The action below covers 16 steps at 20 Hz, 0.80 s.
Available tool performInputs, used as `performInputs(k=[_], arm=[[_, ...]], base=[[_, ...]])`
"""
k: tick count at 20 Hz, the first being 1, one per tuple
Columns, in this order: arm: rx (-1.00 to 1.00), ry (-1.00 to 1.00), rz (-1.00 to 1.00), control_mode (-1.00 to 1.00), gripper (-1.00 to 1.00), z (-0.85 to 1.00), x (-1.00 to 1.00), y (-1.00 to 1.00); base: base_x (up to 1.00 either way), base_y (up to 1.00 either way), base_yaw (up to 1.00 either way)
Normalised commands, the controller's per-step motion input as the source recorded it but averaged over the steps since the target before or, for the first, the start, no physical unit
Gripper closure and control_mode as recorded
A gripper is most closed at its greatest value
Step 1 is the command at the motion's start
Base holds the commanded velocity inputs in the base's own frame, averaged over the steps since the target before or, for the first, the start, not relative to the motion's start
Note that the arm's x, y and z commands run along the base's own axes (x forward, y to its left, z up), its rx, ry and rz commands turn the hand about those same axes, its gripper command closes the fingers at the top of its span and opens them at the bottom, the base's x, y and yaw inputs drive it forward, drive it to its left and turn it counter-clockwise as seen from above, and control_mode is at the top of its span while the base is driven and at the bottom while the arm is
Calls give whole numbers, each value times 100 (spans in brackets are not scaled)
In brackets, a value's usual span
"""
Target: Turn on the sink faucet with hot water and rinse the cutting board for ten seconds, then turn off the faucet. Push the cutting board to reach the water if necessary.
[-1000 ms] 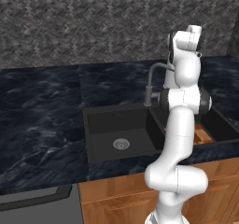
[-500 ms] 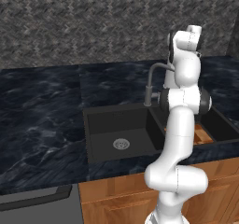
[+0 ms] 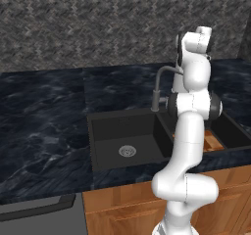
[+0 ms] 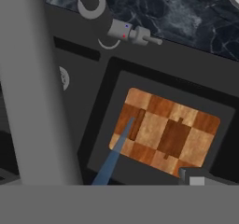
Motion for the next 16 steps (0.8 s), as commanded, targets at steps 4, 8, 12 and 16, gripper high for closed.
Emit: performInputs(k=[4,8,12,16], arm=[[0,0,0,-100,-100,0,0,0],[0,0,0,-100,-100,0,0,0],[0,0,0,-100,-100,0,0,0],[0,0,0,-100,-100,0,0,0]], base=[[0,0,0],[0,0,0],[0,0,0],[0,0,0]])
